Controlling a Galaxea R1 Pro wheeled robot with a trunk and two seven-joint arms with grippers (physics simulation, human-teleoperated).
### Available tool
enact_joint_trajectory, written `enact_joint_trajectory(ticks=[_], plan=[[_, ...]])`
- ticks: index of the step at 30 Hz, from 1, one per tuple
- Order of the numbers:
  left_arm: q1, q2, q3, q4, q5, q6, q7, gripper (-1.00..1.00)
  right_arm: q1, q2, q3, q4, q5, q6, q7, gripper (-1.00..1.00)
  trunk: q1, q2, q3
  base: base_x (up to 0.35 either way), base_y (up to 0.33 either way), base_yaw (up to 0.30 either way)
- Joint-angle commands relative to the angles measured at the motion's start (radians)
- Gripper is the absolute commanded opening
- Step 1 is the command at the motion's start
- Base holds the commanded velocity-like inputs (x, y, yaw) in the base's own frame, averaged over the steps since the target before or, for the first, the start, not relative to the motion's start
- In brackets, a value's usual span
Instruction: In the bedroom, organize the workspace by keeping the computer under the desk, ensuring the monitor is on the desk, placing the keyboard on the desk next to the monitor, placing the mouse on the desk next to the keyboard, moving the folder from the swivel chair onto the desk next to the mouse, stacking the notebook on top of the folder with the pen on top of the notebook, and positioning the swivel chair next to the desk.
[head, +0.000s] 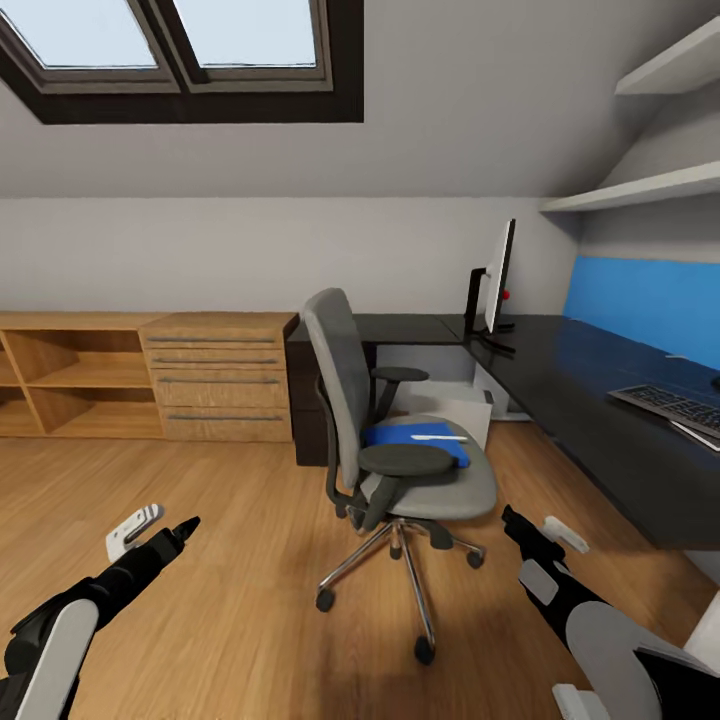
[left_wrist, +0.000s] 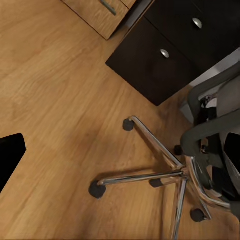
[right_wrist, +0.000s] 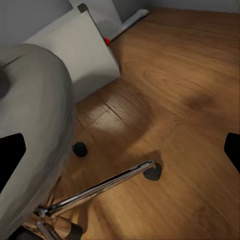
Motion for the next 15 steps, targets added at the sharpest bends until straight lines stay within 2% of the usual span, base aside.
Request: enact_joint_trajectory(ticks=[1,3,15], plan=[[-0.001,0.0,0.003,-0.002,0.011,0.004,0.008,1.0,-0.001,0.0,0.005,0.0,-0.008,-0.004,-0.002,1.0,0.004,-0.008,-0.004,0.0,0.0,-0.002],[0.0,-0.002,0.01,-0.03,0.011,0.006,0.008,1.0,-0.001,0.001,0.003,-0.004,-0.012,-0.003,-0.003,1.0,0.011,-0.022,-0.011,0.0,0.0,-0.001],[0.001,-0.003,0.012,-0.042,0.008,0.007,0.014,1.0,-0.001,0.0,0.001,-0.004,-0.012,-0.003,-0.003,1.0,0.054,-0.099,-0.049,0.0,0.0,0.0]])
